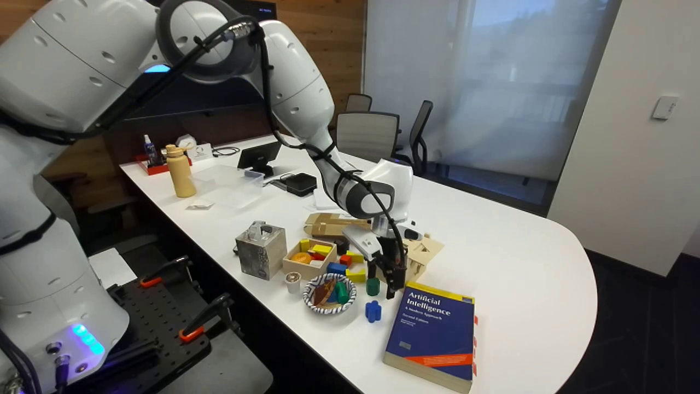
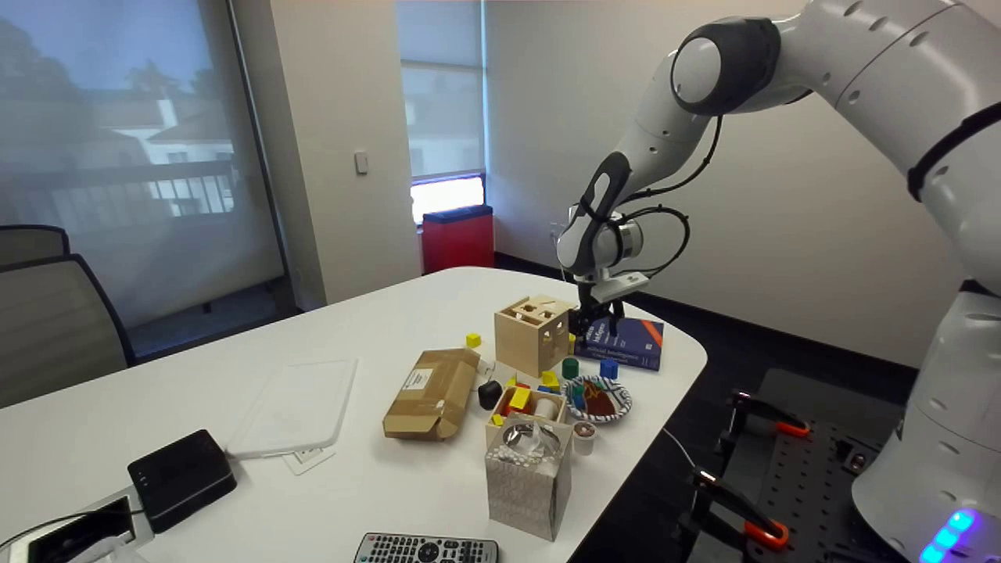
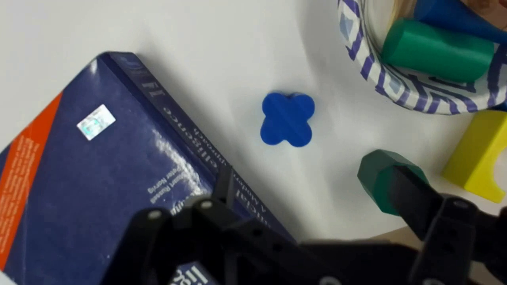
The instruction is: Place the blue cube in the wooden box through the lid cutting
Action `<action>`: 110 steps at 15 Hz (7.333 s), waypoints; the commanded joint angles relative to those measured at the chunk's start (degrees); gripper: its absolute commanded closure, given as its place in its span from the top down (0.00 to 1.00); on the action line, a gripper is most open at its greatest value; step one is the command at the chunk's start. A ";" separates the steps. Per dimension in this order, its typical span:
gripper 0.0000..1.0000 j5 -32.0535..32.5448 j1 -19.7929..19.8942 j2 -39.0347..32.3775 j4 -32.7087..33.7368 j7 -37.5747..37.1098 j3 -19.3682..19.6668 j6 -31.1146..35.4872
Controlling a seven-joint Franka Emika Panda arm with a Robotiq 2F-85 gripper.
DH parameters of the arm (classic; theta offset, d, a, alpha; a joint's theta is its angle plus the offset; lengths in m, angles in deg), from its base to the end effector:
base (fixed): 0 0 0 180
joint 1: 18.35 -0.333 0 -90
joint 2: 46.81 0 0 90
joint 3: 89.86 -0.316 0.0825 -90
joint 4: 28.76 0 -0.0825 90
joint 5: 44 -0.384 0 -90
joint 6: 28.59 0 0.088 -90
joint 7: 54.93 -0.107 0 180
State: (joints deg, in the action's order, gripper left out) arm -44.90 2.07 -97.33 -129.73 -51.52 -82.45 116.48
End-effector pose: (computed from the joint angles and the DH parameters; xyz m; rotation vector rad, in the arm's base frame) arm 0.5575 -0.2921 0.0600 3.0127 -0.6078 -0.1945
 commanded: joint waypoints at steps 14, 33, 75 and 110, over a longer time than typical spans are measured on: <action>0.66 -5.12 4.49 -5.00 0.31 2.78 -1.96 -0.99; 0.15 -1.89 -0.31 9.79 -4.31 2.60 0.69 -4.11; 0.15 0.72 -1.10 -21.98 58.90 14.39 -5.18 -37.10; 0.15 -2.52 1.38 -27.70 67.80 12.35 -7.55 -42.77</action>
State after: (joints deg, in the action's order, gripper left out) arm -46.53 2.92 -123.36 -65.28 -38.44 -89.38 76.32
